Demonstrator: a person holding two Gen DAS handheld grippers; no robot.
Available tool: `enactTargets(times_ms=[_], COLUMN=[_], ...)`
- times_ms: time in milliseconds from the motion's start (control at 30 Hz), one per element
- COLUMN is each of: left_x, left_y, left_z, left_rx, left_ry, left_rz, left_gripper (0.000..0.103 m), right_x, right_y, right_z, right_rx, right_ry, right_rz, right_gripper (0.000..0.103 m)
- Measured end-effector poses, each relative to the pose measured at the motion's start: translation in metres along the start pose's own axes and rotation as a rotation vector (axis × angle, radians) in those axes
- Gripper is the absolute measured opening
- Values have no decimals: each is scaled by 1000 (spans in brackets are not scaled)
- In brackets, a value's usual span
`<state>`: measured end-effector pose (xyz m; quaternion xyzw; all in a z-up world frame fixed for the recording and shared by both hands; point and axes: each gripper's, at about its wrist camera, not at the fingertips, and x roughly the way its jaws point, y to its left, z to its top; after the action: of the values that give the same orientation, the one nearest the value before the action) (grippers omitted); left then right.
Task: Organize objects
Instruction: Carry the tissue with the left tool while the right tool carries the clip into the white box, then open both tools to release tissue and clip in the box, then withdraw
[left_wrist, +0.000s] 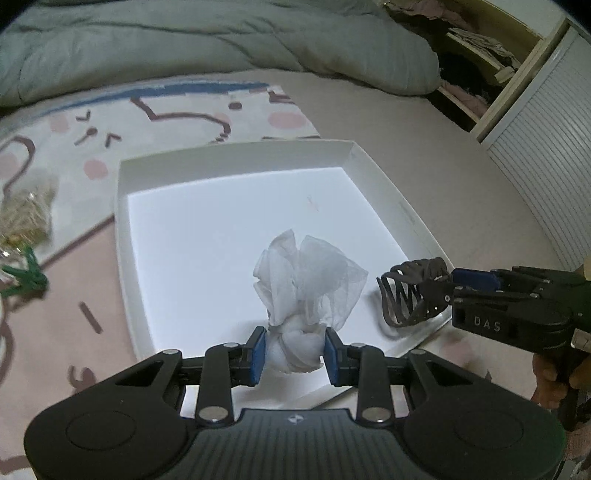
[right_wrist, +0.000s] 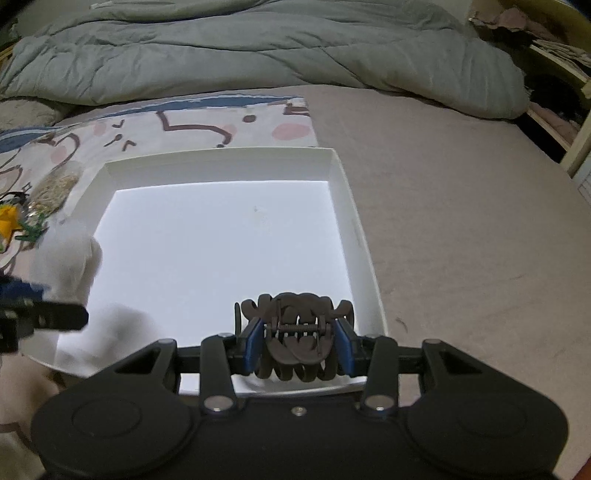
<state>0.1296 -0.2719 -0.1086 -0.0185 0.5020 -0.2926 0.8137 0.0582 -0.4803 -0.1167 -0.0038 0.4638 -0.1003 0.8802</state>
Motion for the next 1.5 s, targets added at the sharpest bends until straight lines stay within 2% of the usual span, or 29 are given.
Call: enactTargets(times_ms=[67,133,200,233,267,333,700,933,1133,1433,1500], left_x=[4,6,9,10,10,9,-5,-17,-28,-46,-50], left_y=[1,1,1,0,0,-2,2,4,5,9,10], left_z=[-1,-2,-3,-3,-4,-6,-6,-6,-8,-13,-15], left_rx=[-18,-30,-28,-23,-10,15,27,28,32,45,51], left_ry=[1,-3,5,11,13,17,3,-4,-12,-32,-45], left_rz=[-11,-30,-50,-48,-40,-23,17,46,72,108,116], left_gripper=[35,45,72,75,75,75,75,76,80,98,101], right_x=[3,5,7,7,6,4,-13,-26,-42,-58,-60], right_y=[-3,-3,0,1,2,3,3,1,1,5,5], right_z=[-1,-2,-4,-4,-4,-3,-2,-4,-9,-16,-18], right_rx=[9,8,0,-7,-14,-12,48,132,165,186,187], right_ry=[5,10,8,3,-4,-9,-16,-41,-65,-85,-89], right_rz=[-1,6,-5,-15,-25,-32,-15,-8,-10,-36,-39], right_gripper=[43,43,42,46,53,56,60,62,73,100,102])
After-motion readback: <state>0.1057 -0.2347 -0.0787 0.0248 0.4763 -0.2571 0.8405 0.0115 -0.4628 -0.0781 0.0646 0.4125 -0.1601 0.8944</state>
